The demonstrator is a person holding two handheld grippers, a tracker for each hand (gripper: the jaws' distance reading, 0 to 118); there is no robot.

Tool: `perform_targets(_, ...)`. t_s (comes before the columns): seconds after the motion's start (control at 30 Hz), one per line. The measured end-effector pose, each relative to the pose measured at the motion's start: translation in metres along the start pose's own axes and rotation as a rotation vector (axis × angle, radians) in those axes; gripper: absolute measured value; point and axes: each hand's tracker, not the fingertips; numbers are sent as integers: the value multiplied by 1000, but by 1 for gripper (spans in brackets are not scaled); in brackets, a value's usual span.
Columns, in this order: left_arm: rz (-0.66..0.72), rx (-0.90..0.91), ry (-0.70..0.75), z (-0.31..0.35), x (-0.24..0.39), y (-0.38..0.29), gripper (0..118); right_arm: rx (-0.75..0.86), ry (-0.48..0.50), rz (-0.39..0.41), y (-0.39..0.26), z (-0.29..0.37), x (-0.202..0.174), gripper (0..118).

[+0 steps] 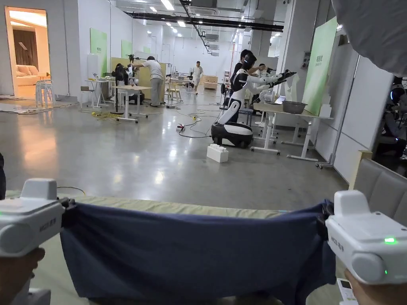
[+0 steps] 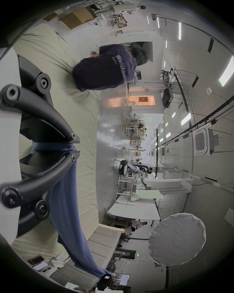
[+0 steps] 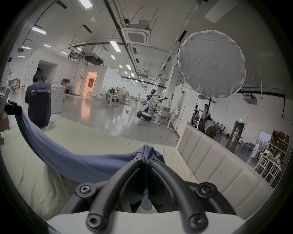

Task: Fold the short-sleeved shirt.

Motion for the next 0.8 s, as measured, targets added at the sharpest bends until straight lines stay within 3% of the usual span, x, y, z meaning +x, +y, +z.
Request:
perform_targets(0.07, -6, -16, -5, 19, -4, -23, 8, -15, 7, 32, -17, 22, -4, 2)
perform_targets(0.27, 10, -79, -12, 72, -16, -101, 8, -135, 51, 3, -81, 90, -16, 2)
perform_targets(0.4, 5, -162, -1, 97, -28, -155, 8, -250, 100, 57, -127, 131, -32, 2)
perform_targets(0.47, 14, -232, -12, 108, -33, -180, 8, -323, 119, 32, -153, 147, -39, 2)
perform_targets(0.57, -28, -324, -18, 119, -36, -219, 8, -441, 159, -60, -198, 162, -46, 2)
perform_targets(0.8, -69, -518, -44, 121, -39, -281, 8, -652, 197, -1, -262, 161, -66, 2)
